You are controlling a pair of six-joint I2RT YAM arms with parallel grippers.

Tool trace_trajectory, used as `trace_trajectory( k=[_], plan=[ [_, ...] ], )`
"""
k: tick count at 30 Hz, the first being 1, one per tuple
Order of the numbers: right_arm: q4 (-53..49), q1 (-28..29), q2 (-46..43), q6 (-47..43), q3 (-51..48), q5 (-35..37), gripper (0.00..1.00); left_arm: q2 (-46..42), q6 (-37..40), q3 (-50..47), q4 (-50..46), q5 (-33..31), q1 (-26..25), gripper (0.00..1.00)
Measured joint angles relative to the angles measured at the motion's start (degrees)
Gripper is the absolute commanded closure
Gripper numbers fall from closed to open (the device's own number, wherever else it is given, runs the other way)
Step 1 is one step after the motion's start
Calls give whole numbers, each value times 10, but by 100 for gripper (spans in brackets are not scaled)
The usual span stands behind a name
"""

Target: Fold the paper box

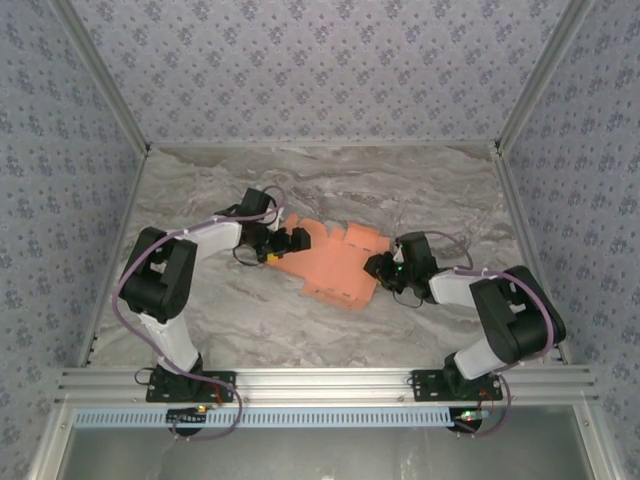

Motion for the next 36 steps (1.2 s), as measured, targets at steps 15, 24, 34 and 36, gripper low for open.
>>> trace_trajectory(
  k=[15, 24, 34, 36],
  plan=[
    [-292, -1, 5, -376, 268, 22, 99, -218, 69, 23, -65, -99, -8, 1],
    [-515, 24, 47, -690, 428, 34, 100, -288, 265, -122, 187, -71, -19, 1],
    [-714, 45, 175, -890, 609, 60, 98, -186, 380, -178, 333, -14, -45, 8],
    [-738, 49, 195, -911, 628, 65, 98, -174, 378, -192, 373, -14, -50, 8]
  ],
)
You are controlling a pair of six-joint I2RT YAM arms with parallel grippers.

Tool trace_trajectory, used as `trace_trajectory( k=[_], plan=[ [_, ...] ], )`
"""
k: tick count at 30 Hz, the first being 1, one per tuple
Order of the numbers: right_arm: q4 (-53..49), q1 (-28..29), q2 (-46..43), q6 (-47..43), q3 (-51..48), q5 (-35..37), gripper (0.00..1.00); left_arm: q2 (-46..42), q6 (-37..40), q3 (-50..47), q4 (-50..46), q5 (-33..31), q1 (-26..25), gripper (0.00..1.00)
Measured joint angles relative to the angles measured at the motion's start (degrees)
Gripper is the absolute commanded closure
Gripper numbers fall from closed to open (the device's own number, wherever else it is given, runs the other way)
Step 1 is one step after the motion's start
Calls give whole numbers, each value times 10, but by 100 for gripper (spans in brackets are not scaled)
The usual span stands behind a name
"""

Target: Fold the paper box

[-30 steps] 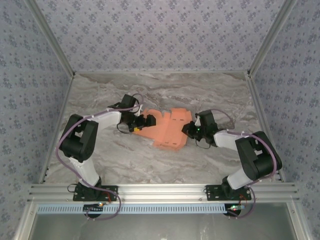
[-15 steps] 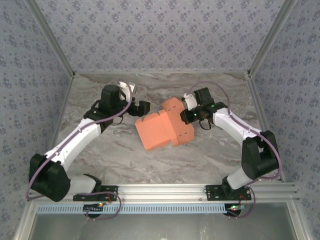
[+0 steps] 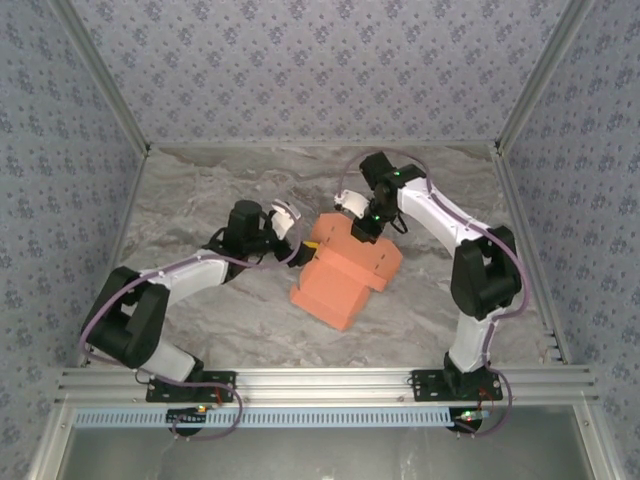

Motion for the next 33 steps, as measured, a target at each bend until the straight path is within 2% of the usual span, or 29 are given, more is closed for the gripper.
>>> trace_trajectory(
  k=[6, 9, 13, 15, 21, 25, 29, 33],
  plan=[
    [-34, 19, 19, -35, 10, 16, 99, 46, -33, -26, 106, -5, -8, 11],
    [-24, 30, 18, -54, 2, 24, 100, 74, -47, -27, 144, -9, -22, 25],
    [4, 41, -4, -78, -36, 41, 98, 105, -57, -32, 183, -11, -30, 54],
    [11, 43, -16, -86, -48, 46, 95, 111, -55, -32, 181, -9, -30, 61],
    [24, 45, -22, -97, -50, 76, 84, 104, -41, -62, 196, -3, -30, 67],
    [32, 45, -22, -100, -50, 80, 77, 102, -35, -83, 196, -1, -30, 80],
    [31, 45, -22, -100, -50, 80, 76, 103, -37, -88, 201, -2, -30, 95],
    [35, 45, -28, -100, -54, 80, 76, 103, -41, -88, 213, -10, -30, 100]
  ],
)
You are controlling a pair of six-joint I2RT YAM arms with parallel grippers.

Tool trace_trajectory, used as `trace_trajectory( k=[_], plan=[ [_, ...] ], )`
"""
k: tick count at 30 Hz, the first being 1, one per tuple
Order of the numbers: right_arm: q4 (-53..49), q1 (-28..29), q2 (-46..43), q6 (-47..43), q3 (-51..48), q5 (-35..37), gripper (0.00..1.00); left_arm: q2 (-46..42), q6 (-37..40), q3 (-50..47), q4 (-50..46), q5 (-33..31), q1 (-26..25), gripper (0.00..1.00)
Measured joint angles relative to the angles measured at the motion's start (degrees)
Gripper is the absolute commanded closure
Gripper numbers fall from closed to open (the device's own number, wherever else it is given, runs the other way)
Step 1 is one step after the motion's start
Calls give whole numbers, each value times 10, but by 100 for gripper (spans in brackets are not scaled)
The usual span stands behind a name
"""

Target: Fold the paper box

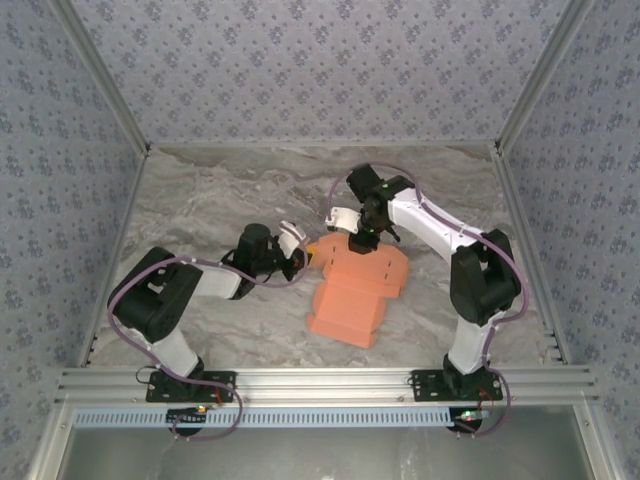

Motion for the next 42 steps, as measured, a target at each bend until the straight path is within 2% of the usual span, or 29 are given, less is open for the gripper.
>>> trace_trajectory(
  k=[9, 13, 17, 18, 19, 20, 22, 24, 26, 29, 31, 34, 38, 42],
  plan=[
    [35, 11, -58, -4, -47, 20, 80, -1, -41, -13, 30, -36, 0, 100],
    [62, 22, -70, -6, -64, 30, 71, -1, -62, -25, 40, -59, 0, 100],
    [69, 10, -78, 43, -59, 11, 64, -4, -94, -44, 64, -92, 0, 100],
    [75, 4, -83, 66, -57, 3, 60, -5, -100, -47, 67, -99, 0, 100],
    [85, 0, -92, 96, -57, -1, 49, -6, -107, -49, 70, -108, -1, 100],
    [98, -5, -105, 136, -57, -3, 44, -7, -113, -52, 73, -118, -2, 100],
    [143, -10, -141, 240, -64, -3, 44, -12, -124, -57, 76, -139, -8, 100],
    [208, -11, -189, 370, -90, 4, 34, -19, -135, -62, 76, -162, -16, 100],
    [245, -10, -240, 551, -116, 34, 38, -26, -147, -65, 76, -183, -21, 100],
    [232, -11, -262, 823, -120, 84, 40, -39, -159, -68, 75, -215, -30, 100],
    [233, -12, -255, 992, -140, 84, 38, -50, -163, -69, 75, -234, -35, 100],
    [255, -6, -224, 1179, -203, 47, 35, -63, -163, -70, 74, -253, -47, 100],
    [259, 9, -153, 1318, -219, 7, 33, -67, -163, -72, 76, -272, -61, 100],
    [257, 12, -139, 1373, -189, -7, 32, -64, -166, -81, 79, -289, -68, 100]
  ],
)
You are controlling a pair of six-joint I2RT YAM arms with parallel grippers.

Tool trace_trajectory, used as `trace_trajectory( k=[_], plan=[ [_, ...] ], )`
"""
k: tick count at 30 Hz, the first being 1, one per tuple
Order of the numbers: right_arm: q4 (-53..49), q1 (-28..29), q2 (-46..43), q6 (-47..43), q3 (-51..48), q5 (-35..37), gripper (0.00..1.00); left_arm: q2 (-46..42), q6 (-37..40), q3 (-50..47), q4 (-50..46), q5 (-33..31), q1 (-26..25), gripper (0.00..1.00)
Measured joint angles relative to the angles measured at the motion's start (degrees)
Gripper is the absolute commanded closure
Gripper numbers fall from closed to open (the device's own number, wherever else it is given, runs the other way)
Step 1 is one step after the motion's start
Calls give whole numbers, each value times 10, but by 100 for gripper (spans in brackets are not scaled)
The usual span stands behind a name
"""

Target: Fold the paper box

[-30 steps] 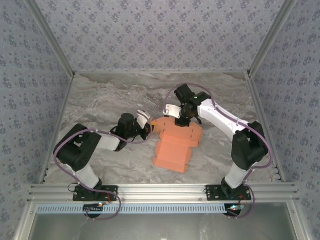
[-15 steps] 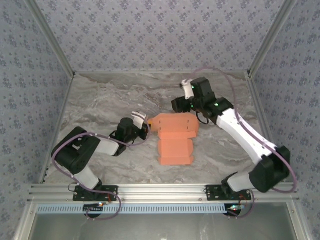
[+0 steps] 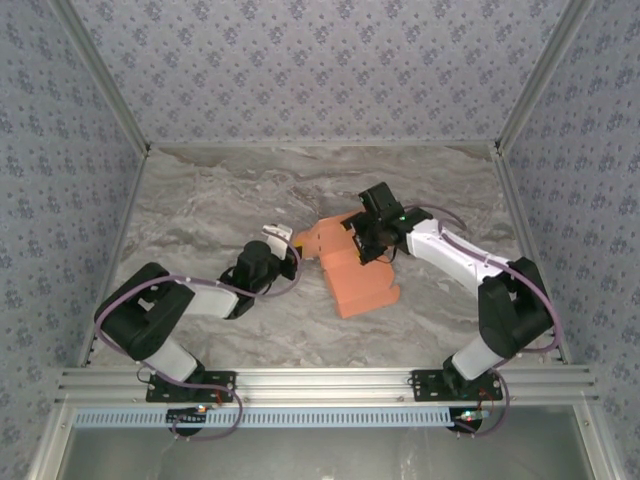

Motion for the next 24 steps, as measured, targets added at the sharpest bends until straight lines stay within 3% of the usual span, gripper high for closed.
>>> trace_trajectory(
  k=[5, 9, 11, 17, 18, 20, 22, 24],
  plan=[
    [6, -1, 0, 34, 50, 0, 28, 3, 0, -7, 5, -21, -5, 100],
    [10, -5, 14, 56, 69, -5, 32, 4, 0, -9, 12, -32, -9, 100],
    [13, -8, 34, 66, 76, -7, 39, 4, 0, -13, 21, -35, -9, 100],
    [26, -12, 87, 83, 77, -11, 77, 4, 0, -23, 27, -38, -9, 95],
    [27, -12, 88, 83, 77, -11, 84, 4, 0, -25, 28, -38, -9, 88],
    [31, -14, 88, 78, 77, -11, 93, 3, -3, -30, 33, -38, -9, 65],
    [37, -16, 88, 71, 76, -11, 95, -1, -5, -37, 34, -37, -9, 49],
    [40, -18, 88, 62, 75, -12, 96, -17, -6, -44, 31, -30, -9, 40]
  ],
)
